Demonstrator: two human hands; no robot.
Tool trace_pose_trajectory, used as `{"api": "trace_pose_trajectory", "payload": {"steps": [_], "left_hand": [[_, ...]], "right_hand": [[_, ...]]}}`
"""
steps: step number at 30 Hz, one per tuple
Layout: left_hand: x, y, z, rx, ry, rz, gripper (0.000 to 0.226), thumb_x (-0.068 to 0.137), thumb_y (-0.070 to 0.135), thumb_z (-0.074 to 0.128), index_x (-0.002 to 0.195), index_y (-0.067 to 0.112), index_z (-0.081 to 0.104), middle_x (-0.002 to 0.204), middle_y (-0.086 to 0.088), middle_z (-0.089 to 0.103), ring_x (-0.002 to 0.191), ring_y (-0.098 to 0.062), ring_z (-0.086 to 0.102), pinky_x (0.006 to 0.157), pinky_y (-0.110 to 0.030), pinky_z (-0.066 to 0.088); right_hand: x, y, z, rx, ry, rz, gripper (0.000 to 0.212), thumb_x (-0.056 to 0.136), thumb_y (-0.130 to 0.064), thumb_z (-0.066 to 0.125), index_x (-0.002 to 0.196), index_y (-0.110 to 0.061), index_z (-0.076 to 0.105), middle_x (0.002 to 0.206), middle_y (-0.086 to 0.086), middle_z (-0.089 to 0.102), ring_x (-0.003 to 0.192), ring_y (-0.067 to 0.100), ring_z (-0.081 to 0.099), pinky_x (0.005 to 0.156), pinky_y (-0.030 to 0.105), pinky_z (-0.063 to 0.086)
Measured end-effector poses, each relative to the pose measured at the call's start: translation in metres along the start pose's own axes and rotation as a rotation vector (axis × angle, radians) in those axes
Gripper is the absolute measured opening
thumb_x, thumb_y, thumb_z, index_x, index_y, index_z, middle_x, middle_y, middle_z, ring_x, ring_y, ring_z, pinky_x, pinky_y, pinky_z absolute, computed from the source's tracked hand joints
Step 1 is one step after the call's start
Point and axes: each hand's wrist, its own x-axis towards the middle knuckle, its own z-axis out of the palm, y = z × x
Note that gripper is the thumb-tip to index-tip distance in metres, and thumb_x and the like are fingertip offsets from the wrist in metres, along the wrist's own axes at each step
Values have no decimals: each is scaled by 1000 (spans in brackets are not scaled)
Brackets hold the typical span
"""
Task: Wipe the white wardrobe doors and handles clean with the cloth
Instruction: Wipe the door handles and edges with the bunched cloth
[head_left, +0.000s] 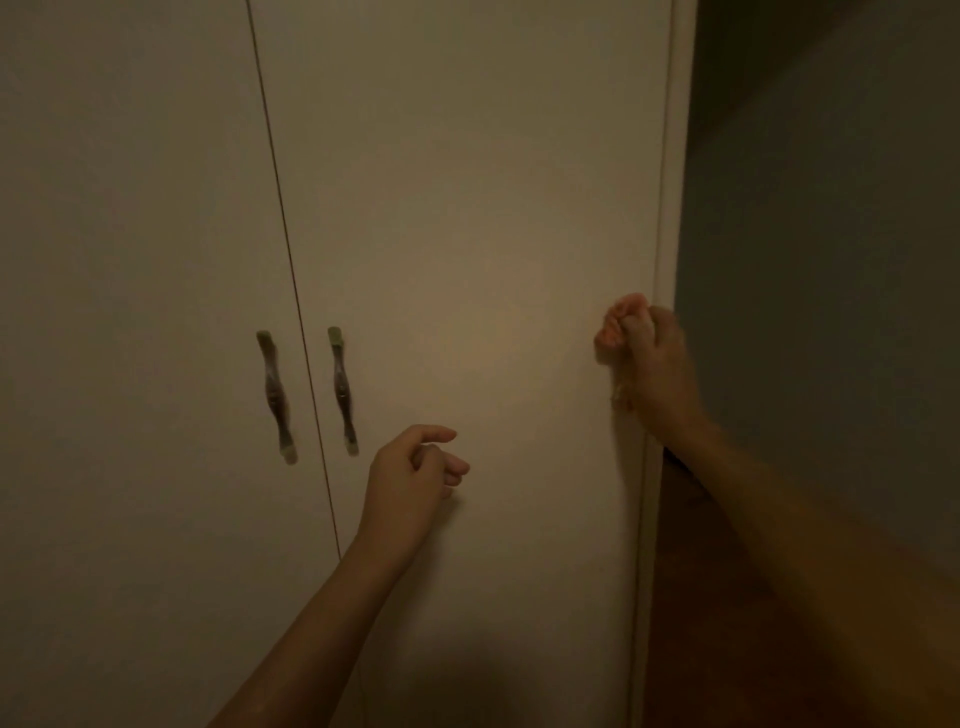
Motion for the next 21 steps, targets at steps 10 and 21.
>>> {"api": "trace_pose_trajectory", "payload": {"steps": [10, 21], "left_hand": [[-10, -12, 3, 21, -3, -36, 35, 93, -1, 39, 91, 22, 65, 71, -5, 72, 69, -19, 66, 68, -39, 56], [-14, -9, -2, 3, 10, -30, 35, 93, -3, 38, 92, 20, 65, 72, -8, 72, 67, -17, 65, 68, -38, 56]], "right_hand": [[-145, 11, 64, 127, -320, 234, 32, 100, -61, 34, 110, -42, 58, 115, -10, 63, 109, 9, 55, 97, 44, 44], [-105, 35, 27, 378, -11, 428, 40, 94, -68, 48, 112, -33, 57, 103, 8, 64, 79, 33, 68, 47, 57, 55]]}}
